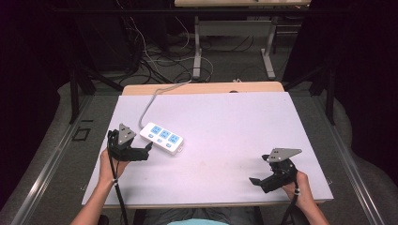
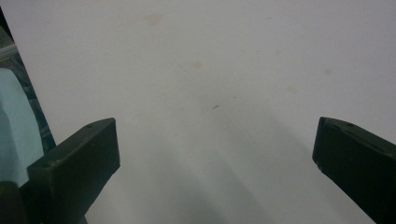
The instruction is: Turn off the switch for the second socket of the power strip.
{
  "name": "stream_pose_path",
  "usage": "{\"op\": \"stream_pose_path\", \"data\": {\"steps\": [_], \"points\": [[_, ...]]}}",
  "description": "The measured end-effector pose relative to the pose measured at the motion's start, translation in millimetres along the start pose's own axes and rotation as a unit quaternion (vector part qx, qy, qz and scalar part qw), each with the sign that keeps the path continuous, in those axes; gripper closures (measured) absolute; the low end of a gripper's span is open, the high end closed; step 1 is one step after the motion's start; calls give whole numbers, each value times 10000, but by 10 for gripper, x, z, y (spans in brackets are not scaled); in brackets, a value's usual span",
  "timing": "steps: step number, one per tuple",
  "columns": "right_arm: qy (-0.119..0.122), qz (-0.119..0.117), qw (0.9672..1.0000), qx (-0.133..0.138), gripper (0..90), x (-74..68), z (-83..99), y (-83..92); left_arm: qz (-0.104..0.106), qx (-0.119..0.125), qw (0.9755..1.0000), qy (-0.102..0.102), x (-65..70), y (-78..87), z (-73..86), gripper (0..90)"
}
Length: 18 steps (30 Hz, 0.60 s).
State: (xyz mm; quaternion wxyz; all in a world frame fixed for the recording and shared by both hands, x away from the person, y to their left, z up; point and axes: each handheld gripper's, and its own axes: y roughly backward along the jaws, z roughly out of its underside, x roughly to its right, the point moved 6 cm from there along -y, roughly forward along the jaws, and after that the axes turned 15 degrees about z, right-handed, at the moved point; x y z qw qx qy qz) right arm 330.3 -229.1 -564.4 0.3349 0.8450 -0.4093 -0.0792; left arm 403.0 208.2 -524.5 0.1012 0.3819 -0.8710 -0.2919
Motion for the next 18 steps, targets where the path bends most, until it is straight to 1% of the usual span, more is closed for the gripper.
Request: {"op": "stream_pose_path", "data": {"steps": [1, 2, 3, 4, 5, 6, 7, 9, 10, 11, 12, 13, 14, 15, 16, 17, 18], "points": [[38, 2, 10000, -58, 3, 7, 4, 8, -14, -12, 10000, 0, -10, -9, -1, 3], [11, -9, 10000, -20, 3, 4, 1, 5, -3, -19, 10000, -5, -19, -19, -3, 2], [40, -13, 10000, -65, 3, 8, 5, 8, 14, -24, 10000, 59, -18, -32, -2, 2], [16, 7, 10000, 1, 3, 5, 1, -3, 4, -25, 10000, 35, -31, -41, -6, 2], [16, -15, 10000, 2, 3, 2, 0, -2, 8, -50, 10000, 38, -38, -50, -6, 1], [-41, 25, 9999, 103, 3, -5, -9, -13, -13, -41, 10000, 33, -45, -60, -9, 1], [36, -8, 10000, -84, 3, 2, 6, 14, 3, -45, 10000, 60, -46, -70, -10, 1], [-6, -14, 10000, 28, 3, -4, -1, 2, 3, -58, 10000, 43, -60, -85, -14, 1], [-15, 7, 10000, 41, 3, -3, -3, -3, 16, -72, 9999, 79, -60, -96, -12, 0], [15, 37, 10000, -7, 3, 2, 0, 0, 16, -74, 10000, 59, -71, -107, -14, 1], [21, 18, 10000, -9, 3, 1, 1, -6, 46, -97, 9999, 92, -71, -117, -15, 1], [-7, 35, 10000, -16, 3, -1, -1, -6, 22, -77, 9999, 83, -82, -133, -19, 0], [-1, 17, 10000, -10, 3, -1, -1, -5, 2, -110, 9999, 35, -99, -139, -22, 0], [40, 2, 10000, 4, 3, 5, -1, -6, 52, -128, 9998, 111, -91, -152, -21, 0], [24, -4, 10000, -14, 3, 3, 3, -5, 58, -106, 9998, 127, -95, -169, -26, 0], [21, -20, 10000, -16, 3, 1, 3, -2, 74, -101, 9999, 117, -97, -182, -29, 0], [19, 16, 10000, -8, 3, 1, 2, -2, 51, -119, 9999, 86, -105, -186, -33, 0]]}}
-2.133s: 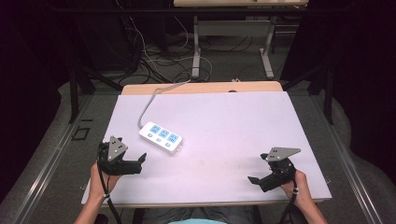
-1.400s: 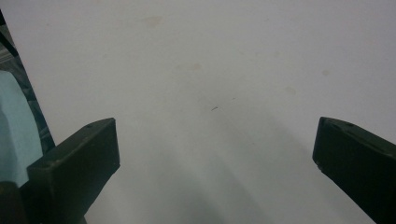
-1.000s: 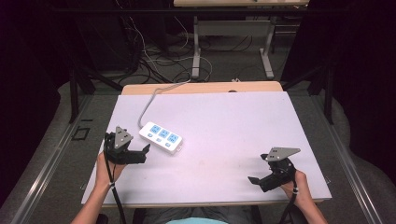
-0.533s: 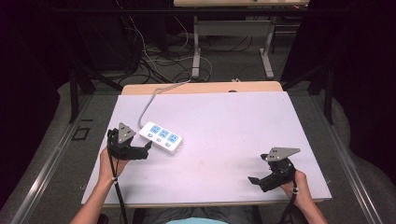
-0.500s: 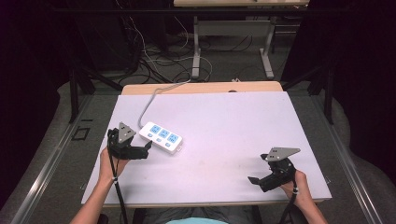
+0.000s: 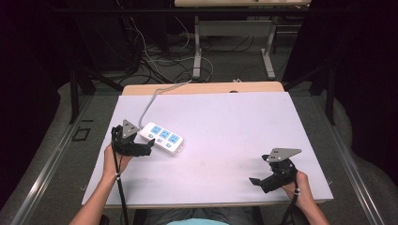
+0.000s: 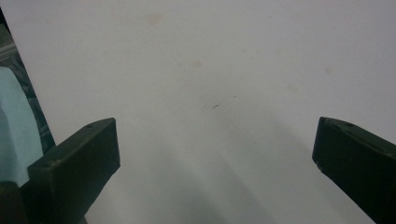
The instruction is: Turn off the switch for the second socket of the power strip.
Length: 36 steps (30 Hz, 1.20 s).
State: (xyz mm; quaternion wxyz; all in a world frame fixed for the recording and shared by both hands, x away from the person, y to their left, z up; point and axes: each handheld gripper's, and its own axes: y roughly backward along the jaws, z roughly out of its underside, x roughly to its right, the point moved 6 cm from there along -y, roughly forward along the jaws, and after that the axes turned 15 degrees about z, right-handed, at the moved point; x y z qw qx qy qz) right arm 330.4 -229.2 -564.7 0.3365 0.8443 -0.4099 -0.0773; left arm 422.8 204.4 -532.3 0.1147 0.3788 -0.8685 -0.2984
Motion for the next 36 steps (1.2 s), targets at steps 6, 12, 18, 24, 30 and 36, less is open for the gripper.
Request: {"op": "stream_pose_path", "data": {"steps": [6, 12, 18, 24, 30, 36], "points": [[-5, 11, 10000, -4, 4, 0, -1, -5, 51, -62, 10000, -3, -9, -51, -9, 1], [18, -4, 10000, -3, 4, -3, 0, -1, 142, -137, 9998, 66, -28, -124, -12, 2], [38, -23, 10000, -64, 4, -2, 4, 3, 146, -161, 9998, 28, -57, -185, -25, 3], [7, 25, 10000, -8, 4, -2, 0, 3, 207, -282, 9994, 19, -48, -277, -25, 9], [53, -5, 10000, -67, 4, 0, 3, 6, 258, -338, 9991, 2, -53, -341, -26, 5], [11, 7, 10000, -4, 4, -6, 0, 1, 282, -400, 9988, 18, -71, -393, -18, 2]]}}
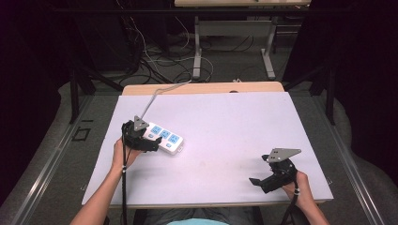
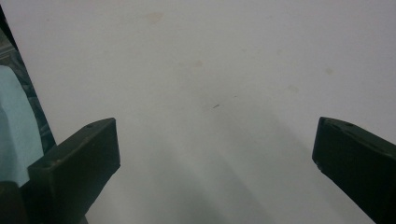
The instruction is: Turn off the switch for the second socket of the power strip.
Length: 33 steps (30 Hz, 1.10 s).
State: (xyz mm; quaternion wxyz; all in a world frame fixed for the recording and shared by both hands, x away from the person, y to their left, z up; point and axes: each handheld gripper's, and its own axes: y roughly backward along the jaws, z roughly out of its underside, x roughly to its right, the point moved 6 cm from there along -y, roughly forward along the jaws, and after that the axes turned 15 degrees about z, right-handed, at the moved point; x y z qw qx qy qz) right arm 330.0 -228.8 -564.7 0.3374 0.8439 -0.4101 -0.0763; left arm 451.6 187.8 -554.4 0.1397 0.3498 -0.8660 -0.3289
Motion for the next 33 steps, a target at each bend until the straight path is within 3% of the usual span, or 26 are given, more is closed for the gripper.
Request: {"op": "stream_pose_path", "data": {"steps": [6, 14, 25, 28, 31, 33], "points": [[40, 37, 10000, 11, 4, 6, -3, -1, -32, 2, 10000, -9, -10, -41, -13, 67], [27, 6, 10000, 12, 4, -4, -3, 5, 128, 21, 9999, 49, 0, -64, -4, 195], [32, -9, 10000, -3, 4, -8, -1, 4, 487, 34, 9988, 87, 61, -111, 22, 506], [97, 19, 10000, 3, 4, 3, -3, -1, 585, 54, 9983, 12, 68, -113, 27, 614], [100, 7, 9999, 4, 4, 3, -2, -2, 643, 66, 9979, 62, 75, -113, 39, 719], [17, -4, 10000, 7, 4, -8, -1, -1, 694, 125, 9975, 47, 75, -113, 41, 790]]}}
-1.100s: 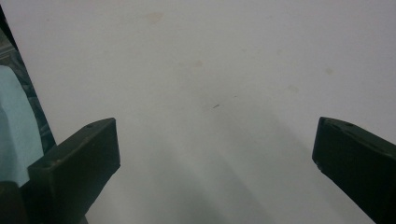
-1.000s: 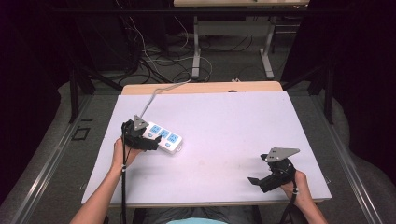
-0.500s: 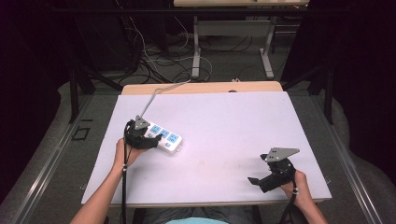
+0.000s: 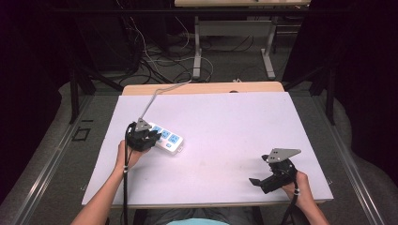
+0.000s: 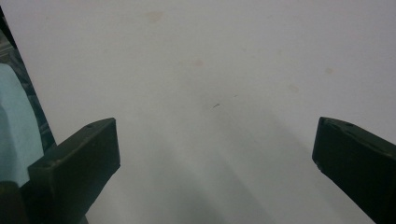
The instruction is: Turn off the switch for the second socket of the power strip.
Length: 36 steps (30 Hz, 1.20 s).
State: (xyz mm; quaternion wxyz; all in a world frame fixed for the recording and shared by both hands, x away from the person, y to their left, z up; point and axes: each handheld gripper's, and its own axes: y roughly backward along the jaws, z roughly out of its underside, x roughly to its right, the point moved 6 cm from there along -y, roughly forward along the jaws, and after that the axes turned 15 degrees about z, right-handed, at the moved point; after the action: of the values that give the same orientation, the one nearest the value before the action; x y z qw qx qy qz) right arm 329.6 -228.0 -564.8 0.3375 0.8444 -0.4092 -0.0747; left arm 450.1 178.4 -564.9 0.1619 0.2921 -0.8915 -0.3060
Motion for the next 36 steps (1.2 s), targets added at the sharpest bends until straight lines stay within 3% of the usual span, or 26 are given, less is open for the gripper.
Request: {"op": "stream_pose_path", "data": {"steps": [2, 4, 10, 15, 17, 25, 26, 36], "points": [[125, -9, 9999, -101, 4, 14, 7, 16, 9, 29, 10000, -63, 8, -3, 6, 867], [103, 15, 9999, -34, 4, 10, 2, 6, 54, -47, 9999, -110, 29, -23, 20, 895], [52, 27, 10000, -15, 4, 6, 0, -2, 95, -86, 9998, -168, 47, -79, 37, 896], [59, -5, 9999, -148, 4, -12, 8, 15, 80, -136, 9998, -140, 42, -111, 68, 896], [89, 10, 9999, -61, 4, -1, 4, 2, 87, -179, 9998, -96, 45, -124, 83, 896], [170, -12, 9998, -102, 5, 3, 7, 6, 33, -134, 9996, -240, 30, -157, 70, 898], [82, 13, 9999, -142, 5, -7, 10, 11, 37, -127, 9997, -221, 29, -156, 71, 898], [151, 12, 9999, -55, 5, -1, 3, 1, 61, -175, 9997, -159, 27, -148, 73, 899]]}}
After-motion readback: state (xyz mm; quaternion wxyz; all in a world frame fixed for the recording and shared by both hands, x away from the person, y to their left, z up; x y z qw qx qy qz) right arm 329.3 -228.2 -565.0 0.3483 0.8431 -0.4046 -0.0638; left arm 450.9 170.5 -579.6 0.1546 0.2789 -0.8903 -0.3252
